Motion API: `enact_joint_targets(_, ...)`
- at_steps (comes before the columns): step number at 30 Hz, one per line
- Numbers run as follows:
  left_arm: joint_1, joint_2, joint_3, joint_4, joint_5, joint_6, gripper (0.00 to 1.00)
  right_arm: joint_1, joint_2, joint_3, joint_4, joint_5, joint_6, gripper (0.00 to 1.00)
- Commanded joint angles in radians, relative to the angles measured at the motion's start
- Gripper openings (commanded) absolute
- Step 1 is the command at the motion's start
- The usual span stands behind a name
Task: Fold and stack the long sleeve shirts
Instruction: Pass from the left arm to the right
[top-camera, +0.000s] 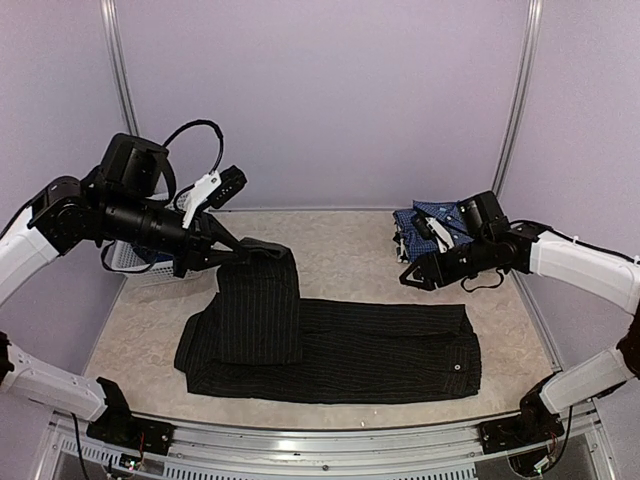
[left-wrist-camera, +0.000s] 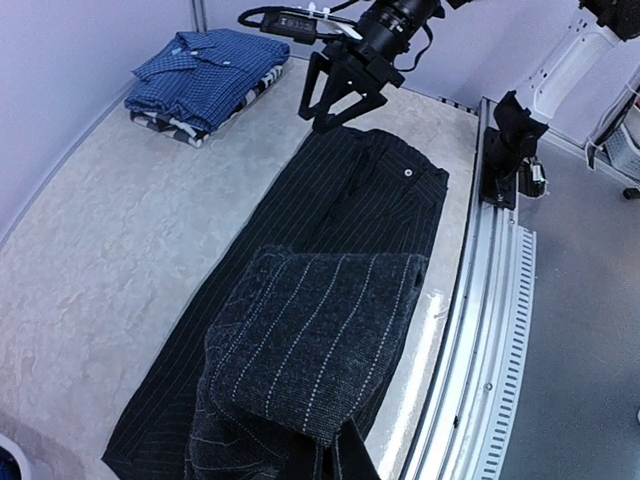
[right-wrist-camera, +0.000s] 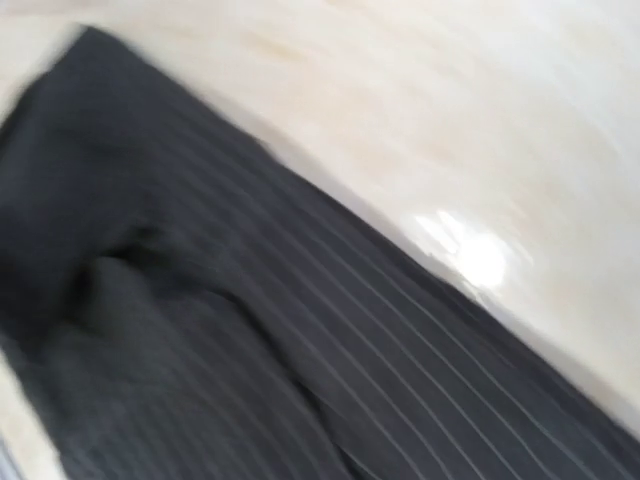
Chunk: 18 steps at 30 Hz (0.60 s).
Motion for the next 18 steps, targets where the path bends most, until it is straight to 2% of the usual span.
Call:
enact_joint_targets(1, -0.001, 0.064, -0.015, 0.162, 0.156, 0.083, 0.02, 0.067, -0.045, 0.033, 0.133, -0.144, -0.118, 0.52)
enact_joint_targets(5, 0.018, 0.168, -0.014, 0.205, 0.245, 0.101, 0.02, 0.125, -0.089, 0.023, 0.223, -0.154, -0.145, 0.6)
enact_joint_targets(9, 0.095, 0.269, 0.01, 0.238, 0.419, 0.069, 0.01, 0.189, -0.117, 0.05, 0.235, -0.123, -0.182, 0.69)
enact_joint_targets(18, 0.102, 0.459, 0.107, 0.197, 0.513, 0.03, 0.0, 0.384, -0.091, 0.123, 0.25, 0.081, -0.272, 0.75)
